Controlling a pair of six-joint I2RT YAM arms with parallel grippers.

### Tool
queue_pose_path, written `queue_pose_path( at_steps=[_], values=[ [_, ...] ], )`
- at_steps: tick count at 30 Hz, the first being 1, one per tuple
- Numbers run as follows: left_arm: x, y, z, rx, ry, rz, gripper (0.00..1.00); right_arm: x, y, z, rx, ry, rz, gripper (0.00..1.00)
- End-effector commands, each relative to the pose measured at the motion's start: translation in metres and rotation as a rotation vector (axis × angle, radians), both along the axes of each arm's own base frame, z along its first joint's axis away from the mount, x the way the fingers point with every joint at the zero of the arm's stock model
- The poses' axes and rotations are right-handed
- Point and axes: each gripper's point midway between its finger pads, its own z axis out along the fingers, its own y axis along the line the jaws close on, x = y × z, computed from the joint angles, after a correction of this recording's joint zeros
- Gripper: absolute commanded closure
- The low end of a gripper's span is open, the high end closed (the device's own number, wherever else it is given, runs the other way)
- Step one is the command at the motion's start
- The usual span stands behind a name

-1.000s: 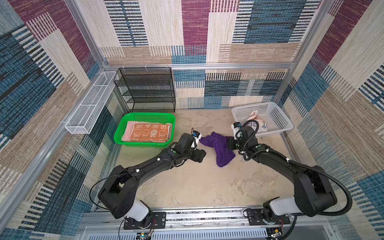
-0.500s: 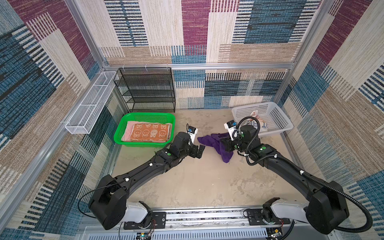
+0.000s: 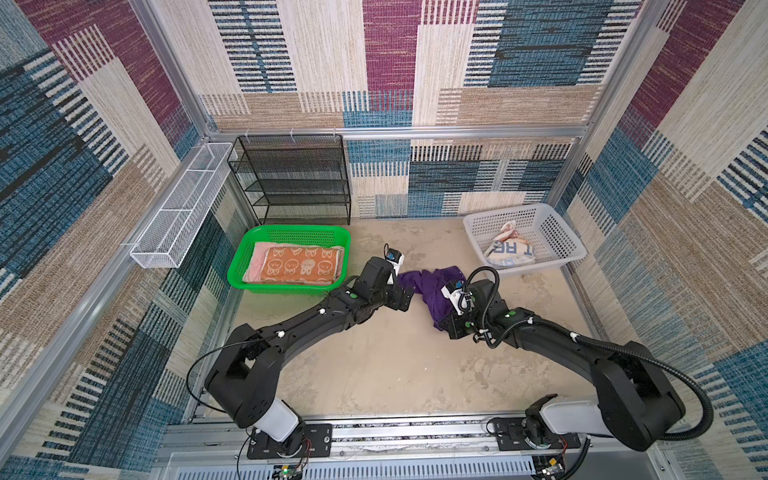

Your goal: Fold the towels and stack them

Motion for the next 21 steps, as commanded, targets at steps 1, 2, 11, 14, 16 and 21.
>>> queue_pose_path(
  at_steps=[1, 2, 11, 14, 16, 21],
  values=[
    [0.001, -0.01, -0.004, -0.012, 0.047, -0.018, 0.08, 0.006, -0.002, -0.008, -0.016, 0.014, -0.04, 0.94],
    [0.004, -0.013, -0.004, -0.013, 0.052, -0.016, 0.08, 0.007, -0.003, -0.01, -0.025, 0.015, -0.045, 0.88],
    [0.03, -0.037, -0.027, 0.047, 0.171, -0.009, 0.12, 0.033, -0.02, 0.023, -0.066, -0.128, -0.177, 0.52],
    [0.033, -0.049, -0.035, 0.033, 0.217, -0.021, 0.14, 0.047, -0.046, 0.037, -0.132, -0.196, -0.331, 0.49],
    [0.032, -0.057, -0.04, 0.017, 0.242, -0.034, 0.16, 0.052, -0.057, 0.046, -0.156, -0.237, -0.395, 0.47],
    [0.022, -0.073, -0.051, 0.014, 0.271, -0.069, 0.19, 0.058, -0.063, 0.062, -0.141, -0.297, -0.44, 0.43]
  ],
)
